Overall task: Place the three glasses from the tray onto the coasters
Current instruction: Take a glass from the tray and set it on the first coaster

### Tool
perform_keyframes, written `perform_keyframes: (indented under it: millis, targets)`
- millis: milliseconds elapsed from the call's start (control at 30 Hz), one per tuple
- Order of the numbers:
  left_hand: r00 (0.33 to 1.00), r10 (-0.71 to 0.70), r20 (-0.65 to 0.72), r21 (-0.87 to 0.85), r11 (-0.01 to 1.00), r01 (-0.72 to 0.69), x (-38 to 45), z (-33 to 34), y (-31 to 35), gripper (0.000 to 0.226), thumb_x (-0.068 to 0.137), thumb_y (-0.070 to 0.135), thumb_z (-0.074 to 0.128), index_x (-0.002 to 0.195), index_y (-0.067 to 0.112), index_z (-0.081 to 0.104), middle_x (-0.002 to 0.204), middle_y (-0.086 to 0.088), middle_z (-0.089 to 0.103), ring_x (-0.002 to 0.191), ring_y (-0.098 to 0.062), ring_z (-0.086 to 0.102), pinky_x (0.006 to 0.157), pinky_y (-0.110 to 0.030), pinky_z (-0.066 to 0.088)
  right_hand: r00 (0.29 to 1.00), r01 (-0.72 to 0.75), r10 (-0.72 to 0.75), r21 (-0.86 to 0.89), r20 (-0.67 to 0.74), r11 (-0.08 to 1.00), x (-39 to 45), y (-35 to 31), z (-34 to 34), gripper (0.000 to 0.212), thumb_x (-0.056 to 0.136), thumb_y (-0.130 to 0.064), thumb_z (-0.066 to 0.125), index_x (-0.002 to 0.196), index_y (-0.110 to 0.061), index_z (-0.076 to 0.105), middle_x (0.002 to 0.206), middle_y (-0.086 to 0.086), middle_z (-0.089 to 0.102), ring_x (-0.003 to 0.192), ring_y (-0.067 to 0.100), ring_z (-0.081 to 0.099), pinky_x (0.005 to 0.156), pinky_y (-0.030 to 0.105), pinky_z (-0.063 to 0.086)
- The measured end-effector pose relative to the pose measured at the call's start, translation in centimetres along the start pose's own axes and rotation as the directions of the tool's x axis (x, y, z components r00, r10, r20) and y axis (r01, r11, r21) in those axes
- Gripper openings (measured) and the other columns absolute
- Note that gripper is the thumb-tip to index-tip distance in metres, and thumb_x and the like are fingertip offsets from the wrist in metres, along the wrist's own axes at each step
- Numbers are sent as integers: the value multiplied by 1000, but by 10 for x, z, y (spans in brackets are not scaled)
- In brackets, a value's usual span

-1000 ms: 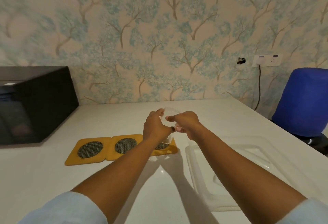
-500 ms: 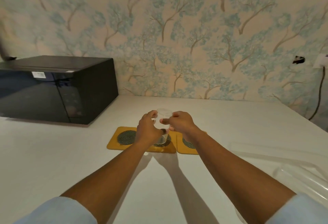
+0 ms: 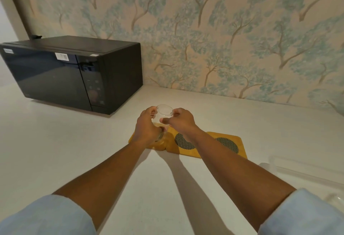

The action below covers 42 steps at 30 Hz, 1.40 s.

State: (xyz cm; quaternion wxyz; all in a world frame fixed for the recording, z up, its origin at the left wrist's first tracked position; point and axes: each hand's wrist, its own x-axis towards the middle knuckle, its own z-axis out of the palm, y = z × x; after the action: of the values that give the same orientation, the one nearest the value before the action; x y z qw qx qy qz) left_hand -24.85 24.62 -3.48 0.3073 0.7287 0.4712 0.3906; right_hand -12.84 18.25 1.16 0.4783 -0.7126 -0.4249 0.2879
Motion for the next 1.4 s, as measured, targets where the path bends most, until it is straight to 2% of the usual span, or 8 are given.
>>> perform_keyframes:
  millis: [400,567,767,967,1067,1200,1300,1400]
  targets:
    - [996,-61,-61,39,997,64,23,1,-40,82,64,19,91,133,24,46,133,1,55,118,-20,53,88,-24,47,999,26,-23,-62,46,998,30,9,37,64,66,-31,85,122,-11,60,119,4,64,100,19,59,78,26,48]
    - [995,-86,-48,18,996,87,24,1,-45,82,65,16,90,134,22,46,135,-1,54,118,-20,52,83,-19,45,997,53,-48,-75,60,996,33,13,42,67,68,-33,84,126,-13,57,124,3,63,102,17,57,80,25,45]
    - [992,-121,-39,5,993,121,22,-2,-46,81,71,16,86,139,18,42,141,-5,51,125,-27,52,93,-34,51,994,57,-49,-79,94,995,32,16,44,69,71,-32,82,131,-13,55,132,3,60,116,20,58,93,31,48]
    - [993,-116,18,26,993,116,18,-8,-42,80,79,20,80,146,19,37,146,-6,49,129,-31,51,100,-42,48,994,44,-35,-77,108,996,30,22,43,71,70,-26,83,133,-12,53,135,2,58,114,18,59,90,28,49]
    - [996,-91,-10,42,995,91,12,-9,-36,78,80,28,80,145,20,37,146,-6,49,129,-31,50,102,-43,46,994,35,-27,-69,107,997,29,25,38,75,69,-23,84,135,-12,51,135,3,58,112,17,59,88,28,49]
    - [987,-62,-149,21,998,66,2,-9,-20,79,82,39,75,149,22,34,154,-3,40,137,-27,42,108,-41,39,997,42,-38,-61,65,997,24,26,26,70,71,-31,83,132,-12,53,128,1,60,106,14,56,81,24,44]
    - [970,54,-239,32,998,-48,-6,-8,-7,70,85,45,70,145,28,39,153,1,43,135,-23,45,103,-34,40,999,44,-43,-48,27,998,19,24,11,61,75,-30,80,128,-12,56,124,0,61,104,13,55,79,24,44]
    - [955,197,-221,69,980,-186,-13,-2,7,62,88,42,67,143,30,41,150,3,46,133,-21,47,99,-29,40,999,32,-32,-14,-21,999,11,21,-6,56,78,-30,78,126,-12,57,122,1,61,106,16,58,78,25,46]
